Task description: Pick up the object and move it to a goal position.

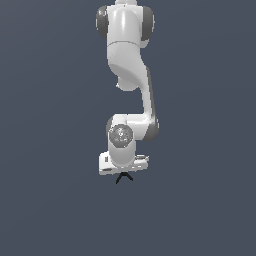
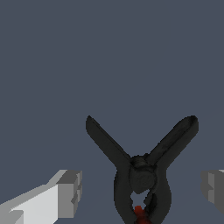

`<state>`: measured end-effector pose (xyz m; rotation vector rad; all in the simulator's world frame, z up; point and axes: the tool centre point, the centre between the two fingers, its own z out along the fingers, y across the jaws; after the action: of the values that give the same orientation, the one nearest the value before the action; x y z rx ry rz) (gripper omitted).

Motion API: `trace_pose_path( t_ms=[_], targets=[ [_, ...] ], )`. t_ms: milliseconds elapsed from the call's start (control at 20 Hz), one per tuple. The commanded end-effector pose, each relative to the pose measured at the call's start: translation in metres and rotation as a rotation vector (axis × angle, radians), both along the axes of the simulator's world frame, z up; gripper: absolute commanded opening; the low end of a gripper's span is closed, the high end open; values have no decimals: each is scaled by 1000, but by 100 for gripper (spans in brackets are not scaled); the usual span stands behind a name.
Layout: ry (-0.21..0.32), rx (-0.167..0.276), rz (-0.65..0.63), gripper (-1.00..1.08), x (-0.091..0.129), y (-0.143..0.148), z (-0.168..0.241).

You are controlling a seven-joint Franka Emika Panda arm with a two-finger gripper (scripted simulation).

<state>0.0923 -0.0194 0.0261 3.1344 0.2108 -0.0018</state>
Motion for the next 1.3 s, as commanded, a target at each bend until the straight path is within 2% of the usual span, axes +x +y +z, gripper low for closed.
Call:
trace_pose_path(
  t_ms=[0, 250, 300, 900, 1250],
  targets=[
    [-1, 0, 0, 100, 0, 0, -10],
    [-1, 0, 0, 100, 2, 0, -13],
    [-1, 0, 0, -100, 2, 0, -13],
    [-1, 0, 0, -100, 1, 0, -12],
    [-1, 0, 0, -100, -7, -4, -6]
  ],
)
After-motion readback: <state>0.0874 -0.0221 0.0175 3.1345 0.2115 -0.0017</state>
